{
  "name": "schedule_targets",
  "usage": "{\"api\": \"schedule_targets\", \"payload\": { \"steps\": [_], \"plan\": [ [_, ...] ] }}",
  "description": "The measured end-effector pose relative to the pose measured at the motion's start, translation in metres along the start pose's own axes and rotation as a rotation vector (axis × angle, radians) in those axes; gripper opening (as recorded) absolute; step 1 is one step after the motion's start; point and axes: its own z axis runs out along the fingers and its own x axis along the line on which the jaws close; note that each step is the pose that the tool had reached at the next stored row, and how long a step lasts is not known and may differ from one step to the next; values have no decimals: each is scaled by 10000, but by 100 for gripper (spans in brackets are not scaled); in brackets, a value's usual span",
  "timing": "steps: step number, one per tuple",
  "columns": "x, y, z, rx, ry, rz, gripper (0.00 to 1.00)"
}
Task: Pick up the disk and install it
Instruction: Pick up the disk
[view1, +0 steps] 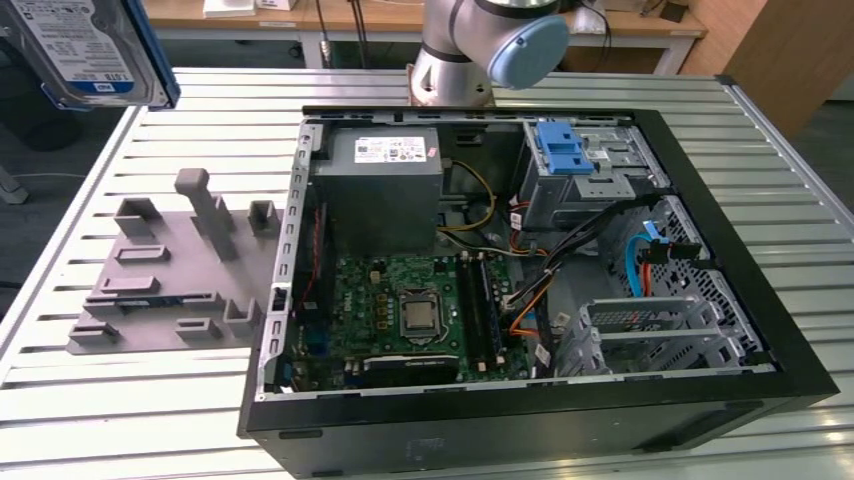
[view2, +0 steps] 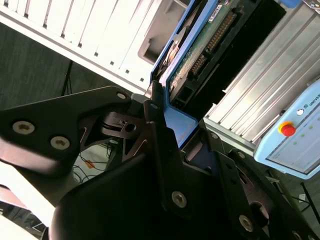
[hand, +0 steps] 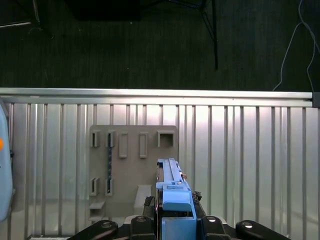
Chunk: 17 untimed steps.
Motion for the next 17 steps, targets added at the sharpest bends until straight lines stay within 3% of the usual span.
{"api": "schedule_targets", "payload": {
  "steps": [9, 17],
  "plan": [
    [50, -41, -2, 0, 0, 1, 36],
    [52, -147, -4, 0, 0, 1, 36]
  ]
}}
